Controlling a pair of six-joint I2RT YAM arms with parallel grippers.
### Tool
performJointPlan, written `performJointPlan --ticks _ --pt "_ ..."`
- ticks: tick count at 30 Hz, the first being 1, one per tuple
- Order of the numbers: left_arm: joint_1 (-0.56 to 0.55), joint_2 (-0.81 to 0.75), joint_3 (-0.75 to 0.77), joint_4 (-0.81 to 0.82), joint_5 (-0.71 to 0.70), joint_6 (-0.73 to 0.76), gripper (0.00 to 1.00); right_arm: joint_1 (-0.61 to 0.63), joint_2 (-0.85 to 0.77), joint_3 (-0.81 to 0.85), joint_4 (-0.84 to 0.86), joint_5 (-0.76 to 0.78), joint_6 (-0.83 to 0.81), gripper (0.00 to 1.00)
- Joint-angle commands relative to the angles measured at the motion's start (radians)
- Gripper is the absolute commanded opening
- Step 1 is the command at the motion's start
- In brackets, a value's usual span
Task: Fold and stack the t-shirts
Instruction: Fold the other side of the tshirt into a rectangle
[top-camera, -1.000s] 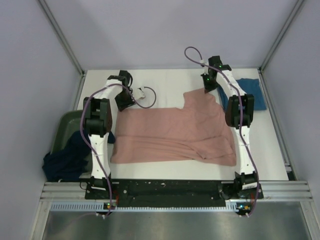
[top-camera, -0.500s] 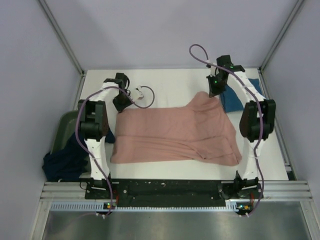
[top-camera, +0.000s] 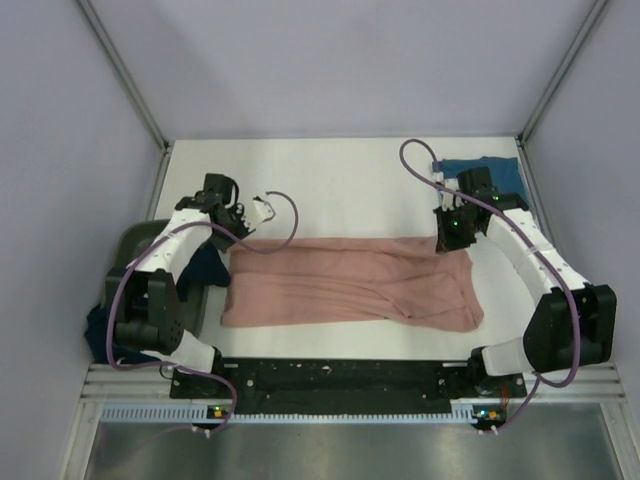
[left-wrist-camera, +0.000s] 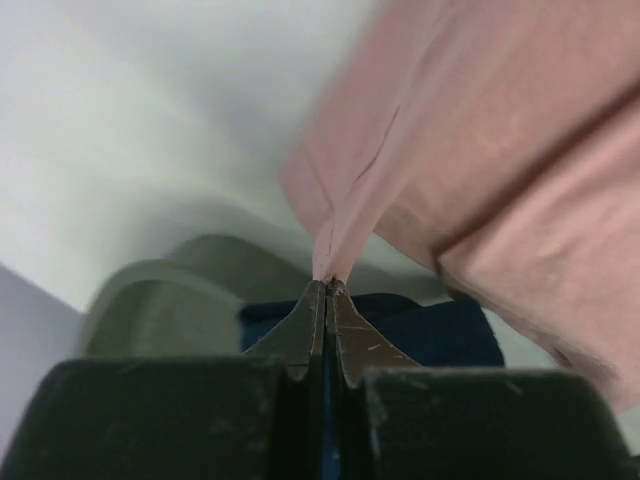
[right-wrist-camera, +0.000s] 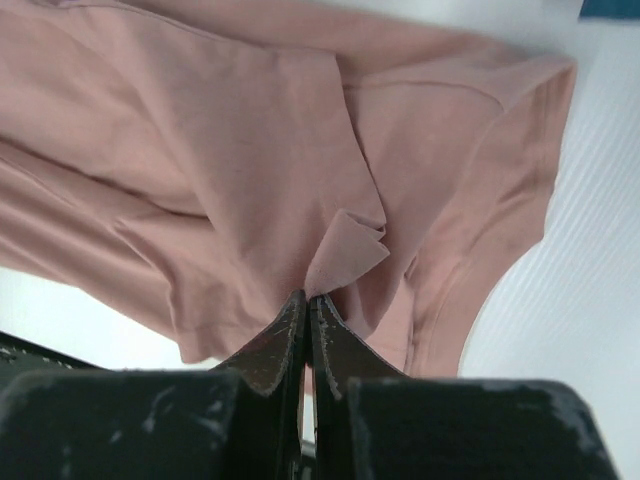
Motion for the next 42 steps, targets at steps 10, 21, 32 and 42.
performJointPlan --ticks 10,21,32,42 --pt "0.002 0.081 -0.165 0.108 -0.145 0.061 0.00 0.003 0.165 -0.097 -0.129 0.264 0.068 0.00" --pt "0.001 0.075 -0.160 0.036 -0.139 0.120 0.19 -0.007 0.259 -0.101 -0.120 0.310 0.048 0.29" --pt "-0.103 -0.092 0.085 -0.221 0.246 0.028 0.59 -0.075 -0.040 -0.067 -0.048 0.206 0.106 0.52" --pt "-0.461 -0.219 -0.298 -0.236 0.145 -0.011 0.56 -0.128 0.039 -0.061 0.136 0.152 0.122 0.60"
